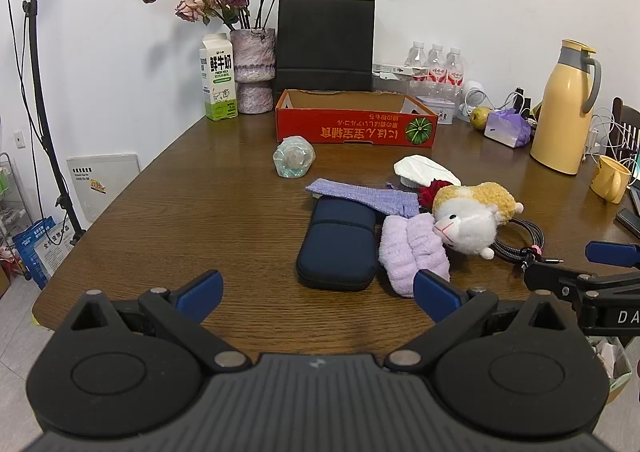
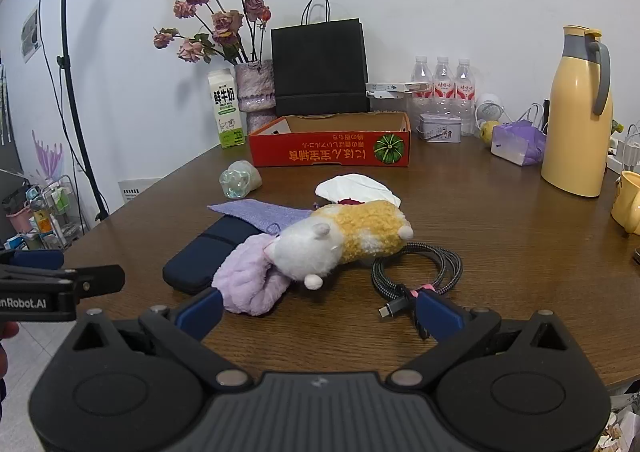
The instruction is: Organize objects
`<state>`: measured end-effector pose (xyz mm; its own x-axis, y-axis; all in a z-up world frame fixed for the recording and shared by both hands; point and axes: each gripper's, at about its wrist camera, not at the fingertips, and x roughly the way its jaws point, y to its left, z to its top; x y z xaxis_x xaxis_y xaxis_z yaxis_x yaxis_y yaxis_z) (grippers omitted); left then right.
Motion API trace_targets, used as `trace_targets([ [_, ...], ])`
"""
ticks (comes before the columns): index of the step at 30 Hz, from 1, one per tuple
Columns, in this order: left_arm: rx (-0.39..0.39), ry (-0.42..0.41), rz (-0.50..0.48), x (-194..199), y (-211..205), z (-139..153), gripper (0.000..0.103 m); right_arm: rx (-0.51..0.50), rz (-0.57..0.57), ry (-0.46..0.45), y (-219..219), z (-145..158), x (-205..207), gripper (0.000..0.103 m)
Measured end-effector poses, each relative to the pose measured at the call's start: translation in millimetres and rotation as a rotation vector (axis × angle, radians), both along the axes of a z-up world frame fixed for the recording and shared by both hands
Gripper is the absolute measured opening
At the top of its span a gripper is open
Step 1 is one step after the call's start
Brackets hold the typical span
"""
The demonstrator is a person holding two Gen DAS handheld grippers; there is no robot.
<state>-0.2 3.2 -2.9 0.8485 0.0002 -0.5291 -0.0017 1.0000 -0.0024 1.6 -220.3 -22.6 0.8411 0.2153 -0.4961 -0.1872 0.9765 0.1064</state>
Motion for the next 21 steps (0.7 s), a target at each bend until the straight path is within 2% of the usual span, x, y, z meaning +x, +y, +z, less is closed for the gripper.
trace_targets([
  [21,0.001,0.000,-0.001,-0.3,-0.2,-0.7,0.103,-0.002,-0.002,0.003,0.2,0.1,-0.3,0.103],
])
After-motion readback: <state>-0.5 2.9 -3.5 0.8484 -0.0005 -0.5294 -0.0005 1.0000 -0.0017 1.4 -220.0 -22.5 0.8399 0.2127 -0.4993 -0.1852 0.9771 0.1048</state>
